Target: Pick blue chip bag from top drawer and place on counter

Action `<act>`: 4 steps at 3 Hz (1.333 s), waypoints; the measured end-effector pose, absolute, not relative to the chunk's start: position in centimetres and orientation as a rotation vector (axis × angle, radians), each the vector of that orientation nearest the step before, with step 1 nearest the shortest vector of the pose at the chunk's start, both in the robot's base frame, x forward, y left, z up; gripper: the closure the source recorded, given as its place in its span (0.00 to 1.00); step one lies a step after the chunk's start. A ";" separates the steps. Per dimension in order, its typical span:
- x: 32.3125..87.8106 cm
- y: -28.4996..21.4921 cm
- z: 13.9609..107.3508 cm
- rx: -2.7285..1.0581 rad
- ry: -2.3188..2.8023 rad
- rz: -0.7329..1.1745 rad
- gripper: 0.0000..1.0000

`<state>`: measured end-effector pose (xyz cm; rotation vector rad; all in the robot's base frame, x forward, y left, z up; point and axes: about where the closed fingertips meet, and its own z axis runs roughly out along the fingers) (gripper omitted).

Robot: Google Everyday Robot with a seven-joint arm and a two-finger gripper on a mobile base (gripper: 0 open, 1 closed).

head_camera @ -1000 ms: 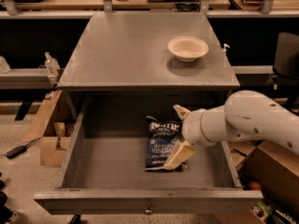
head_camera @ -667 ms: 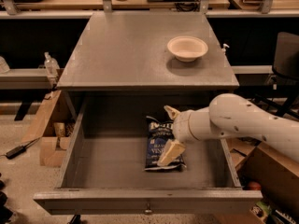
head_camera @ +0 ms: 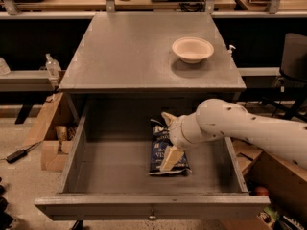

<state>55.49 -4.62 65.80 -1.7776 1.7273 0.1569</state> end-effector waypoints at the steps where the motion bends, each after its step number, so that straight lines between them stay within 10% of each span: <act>1: 55.5 -4.8 63.3 -1.857 1.755 0.102 0.14; 4: 55.0 -4.8 61.0 -1.924 1.783 0.063 0.83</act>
Offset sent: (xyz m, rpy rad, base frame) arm -0.0080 -0.0078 -0.0723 -0.2312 0.0519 0.0294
